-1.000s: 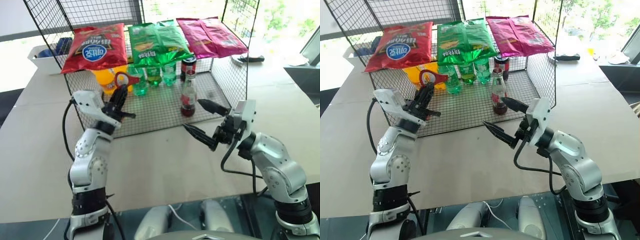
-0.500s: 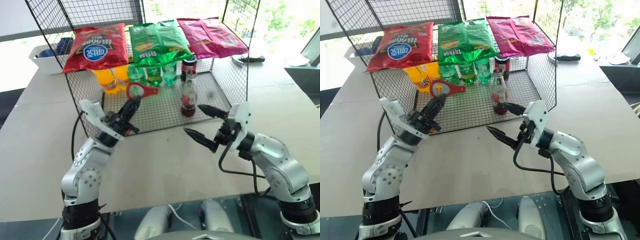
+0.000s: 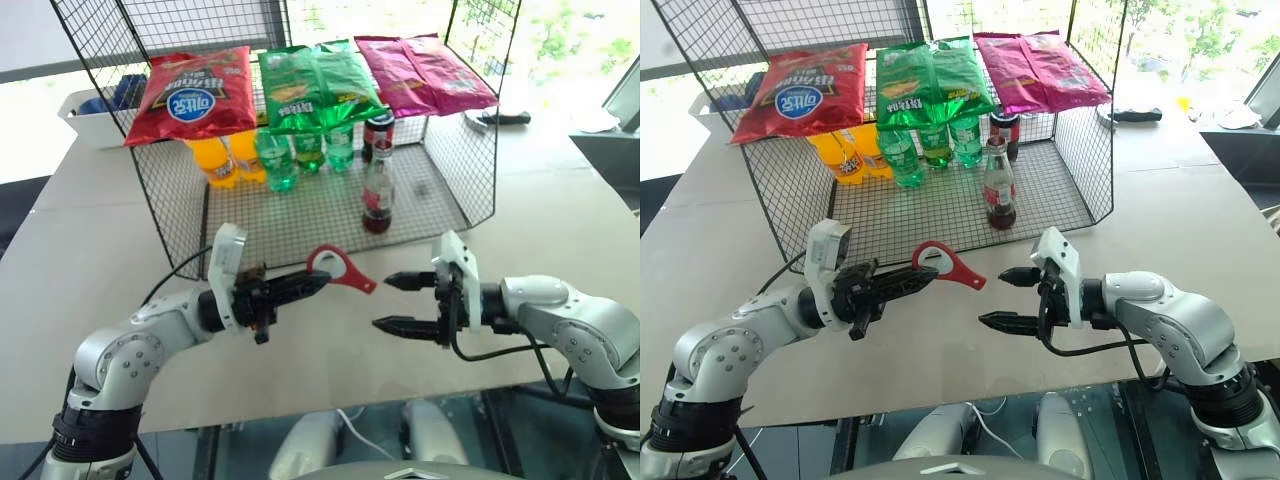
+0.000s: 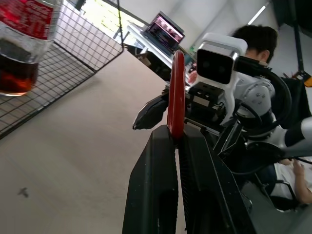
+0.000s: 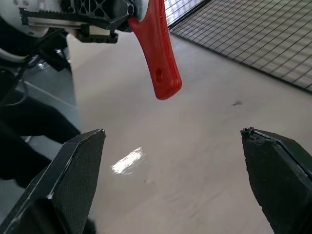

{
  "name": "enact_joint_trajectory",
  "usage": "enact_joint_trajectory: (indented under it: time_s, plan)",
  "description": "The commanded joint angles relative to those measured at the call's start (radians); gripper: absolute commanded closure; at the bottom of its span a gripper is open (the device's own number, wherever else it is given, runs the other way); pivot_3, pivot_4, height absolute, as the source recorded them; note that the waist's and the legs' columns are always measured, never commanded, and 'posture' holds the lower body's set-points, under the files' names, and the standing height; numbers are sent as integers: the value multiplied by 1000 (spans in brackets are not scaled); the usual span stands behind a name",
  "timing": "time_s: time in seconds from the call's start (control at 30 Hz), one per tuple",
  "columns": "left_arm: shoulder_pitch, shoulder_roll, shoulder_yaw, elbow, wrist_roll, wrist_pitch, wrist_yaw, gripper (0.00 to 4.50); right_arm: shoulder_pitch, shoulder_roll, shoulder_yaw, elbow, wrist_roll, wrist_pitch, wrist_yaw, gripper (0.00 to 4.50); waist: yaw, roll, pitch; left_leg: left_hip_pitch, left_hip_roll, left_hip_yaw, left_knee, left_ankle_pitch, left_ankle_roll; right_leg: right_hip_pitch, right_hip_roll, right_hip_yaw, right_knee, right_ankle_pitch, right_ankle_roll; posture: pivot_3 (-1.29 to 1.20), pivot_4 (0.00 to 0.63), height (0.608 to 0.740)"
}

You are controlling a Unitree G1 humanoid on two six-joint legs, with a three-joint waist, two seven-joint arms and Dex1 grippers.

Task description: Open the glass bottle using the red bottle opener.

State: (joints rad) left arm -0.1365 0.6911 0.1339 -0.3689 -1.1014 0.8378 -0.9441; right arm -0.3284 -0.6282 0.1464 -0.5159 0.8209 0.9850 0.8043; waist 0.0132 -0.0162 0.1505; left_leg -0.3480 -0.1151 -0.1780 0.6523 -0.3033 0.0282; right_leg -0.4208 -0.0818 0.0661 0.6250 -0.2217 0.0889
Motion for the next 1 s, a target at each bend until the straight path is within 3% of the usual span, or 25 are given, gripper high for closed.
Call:
enact_joint_trajectory:
  time_s: [0.03,0.17,0.27,0.53,0.83,1.0]
  plan:
    - [-42,10,-22,9,8,11,-42,4473,-56,9,-1,-25,80,61,18,0,-1,0,0,0,0,0,0,0,0,0,0,0,0,0,0,0,150,740]
    - [-62,-8,-48,23,26,11,-48,4473,-94,43,2,-19,124,100,2,0,-1,0,0,0,0,0,0,0,0,-1,0,0,0,0,0,0,150,740]
    - [-62,-11,-67,24,49,5,-58,4500,-112,55,1,-15,145,122,2,786,-1,0,0,-1,0,0,0,0,0,-1,0,0,-1,0,0,0,150,740]
    - [-65,-31,-73,30,96,-20,-64,4500,-137,55,6,-9,158,139,20,4481,0,0,0,-2,0,0,0,0,0,-2,-1,0,0,0,0,0,150,740]
    - [-115,-109,-30,64,137,-69,3,4500,-129,30,27,4,104,119,23,4481,1,0,0,-2,0,0,0,0,0,-2,-1,0,0,0,0,0,150,740]
    - [-129,-146,-10,69,179,-118,36,2501,-92,15,11,44,-7,15,3,4500,0,0,0,-2,0,0,0,0,0,-2,-1,0,0,0,0,0,150,740]
